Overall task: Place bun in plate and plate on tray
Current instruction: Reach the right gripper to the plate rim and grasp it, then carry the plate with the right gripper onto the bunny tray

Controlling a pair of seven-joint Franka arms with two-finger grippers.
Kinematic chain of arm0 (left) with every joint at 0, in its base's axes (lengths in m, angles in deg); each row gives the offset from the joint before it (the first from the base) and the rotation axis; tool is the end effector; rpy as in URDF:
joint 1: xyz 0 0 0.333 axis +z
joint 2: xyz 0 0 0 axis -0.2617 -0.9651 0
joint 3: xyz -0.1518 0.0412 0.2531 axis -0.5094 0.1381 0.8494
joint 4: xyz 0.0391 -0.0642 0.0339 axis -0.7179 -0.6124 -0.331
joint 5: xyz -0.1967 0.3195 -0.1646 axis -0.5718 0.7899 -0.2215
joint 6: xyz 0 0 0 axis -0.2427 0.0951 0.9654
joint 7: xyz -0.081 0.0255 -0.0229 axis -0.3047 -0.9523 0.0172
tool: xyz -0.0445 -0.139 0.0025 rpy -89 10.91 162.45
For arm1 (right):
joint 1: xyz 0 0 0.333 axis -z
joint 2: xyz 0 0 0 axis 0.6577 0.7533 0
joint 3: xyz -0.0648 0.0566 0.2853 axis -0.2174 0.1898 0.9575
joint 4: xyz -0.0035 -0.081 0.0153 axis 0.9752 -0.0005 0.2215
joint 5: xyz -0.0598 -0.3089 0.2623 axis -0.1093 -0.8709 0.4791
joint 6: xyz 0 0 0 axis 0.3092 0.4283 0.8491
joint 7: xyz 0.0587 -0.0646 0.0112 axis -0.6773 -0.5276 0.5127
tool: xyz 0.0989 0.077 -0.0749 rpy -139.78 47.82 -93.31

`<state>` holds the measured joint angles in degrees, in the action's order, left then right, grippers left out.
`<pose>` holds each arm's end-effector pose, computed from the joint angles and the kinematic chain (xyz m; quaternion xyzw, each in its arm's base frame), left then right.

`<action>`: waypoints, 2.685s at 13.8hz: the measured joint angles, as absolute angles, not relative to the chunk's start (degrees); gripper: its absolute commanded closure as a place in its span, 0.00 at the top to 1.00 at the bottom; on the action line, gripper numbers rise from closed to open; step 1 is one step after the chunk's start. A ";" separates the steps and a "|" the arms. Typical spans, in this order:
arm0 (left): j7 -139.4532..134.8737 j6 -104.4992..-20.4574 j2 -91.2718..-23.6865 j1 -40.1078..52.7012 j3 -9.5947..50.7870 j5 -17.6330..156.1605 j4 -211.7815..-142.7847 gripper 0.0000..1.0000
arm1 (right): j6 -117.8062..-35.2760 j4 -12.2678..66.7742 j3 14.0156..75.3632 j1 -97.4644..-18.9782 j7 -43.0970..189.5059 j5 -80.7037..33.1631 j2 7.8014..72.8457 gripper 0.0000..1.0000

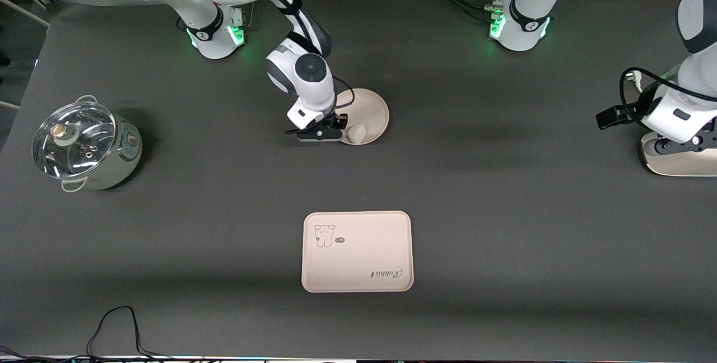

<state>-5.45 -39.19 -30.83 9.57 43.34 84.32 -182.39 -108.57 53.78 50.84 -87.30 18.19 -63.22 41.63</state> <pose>0.5482 0.0044 0.4598 -0.9927 -0.0659 0.0819 0.0595 0.3773 0.4033 0.1119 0.9996 -0.0088 -0.0094 0.0238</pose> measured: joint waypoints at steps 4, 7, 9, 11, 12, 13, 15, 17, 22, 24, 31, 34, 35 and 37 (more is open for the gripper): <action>-5.45 -39.19 -31.28 9.56 43.32 84.32 -182.21 1.00 | -108.68 53.67 51.00 -87.31 18.34 -60.41 41.32 0.00; -5.45 -39.19 -31.31 9.56 43.32 84.33 -182.21 1.00 | -108.64 53.35 50.97 -87.30 18.38 -58.35 40.72 0.00; -5.45 -39.19 -31.32 9.54 43.28 84.33 -182.21 1.00 | -107.20 51.71 50.97 -87.30 18.45 -56.86 40.43 0.00; -5.45 -39.19 -31.33 9.54 43.28 84.33 -182.21 1.00 | -102.24 48.65 50.84 -87.29 18.45 -56.48 39.53 0.00; -5.45 -39.19 -31.33 9.54 43.28 84.33 -182.21 1.00 | -99.52 46.91 50.63 -87.25 18.45 -56.45 39.00 0.00; -5.45 -39.19 -31.33 9.54 43.28 84.33 -182.21 1.00 | -97.16 45.20 50.45 -87.02 18.56 -56.45 38.45 0.00; -5.45 -39.19 -31.34 9.54 43.29 84.34 -182.21 1.00 | -93.87 41.76 50.19 -85.62 20.42 -55.38 37.40 0.00; -5.45 -39.19 -31.35 9.54 43.29 84.34 -182.21 1.00 | -93.31 38.70 49.79 -83.46 25.22 -52.41 36.71 0.00; -5.45 -39.19 -31.43 9.54 43.31 84.35 -182.17 1.00 | -92.76 26.83 49.37 -73.28 40.62 -50.26 40.72 0.00; -5.45 -39.19 -31.48 9.54 43.31 84.35 -182.16 1.00 | -92.81 18.07 49.37 -70.17 44.86 -48.52 47.92 0.00; -5.45 -39.19 -31.76 9.54 43.31 84.36 -182.10 1.00 | -101.18 -6.01 49.53 -67.95 45.77 -47.97 73.67 0.05; -5.45 -39.19 -31.79 9.54 43.31 84.36 -182.09 1.00 | -102.00 -8.41 49.71 -66.70 45.77 -47.96 75.58 1.00; -5.45 -39.19 -31.79 9.54 43.31 84.36 -182.10 1.00 | -101.96 -9.03 49.94 -66.74 45.77 -47.96 75.44 1.00; -5.45 -39.19 -31.80 9.54 43.31 84.36 -182.09 1.00 | -101.63 -9.78 50.11 -66.94 45.78 -47.96 75.00 1.00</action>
<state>-5.45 -39.19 -31.80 9.54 43.31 84.36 -182.09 -101.63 -9.78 50.11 -66.94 45.78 -47.96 75.00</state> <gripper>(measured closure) 0.000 0.515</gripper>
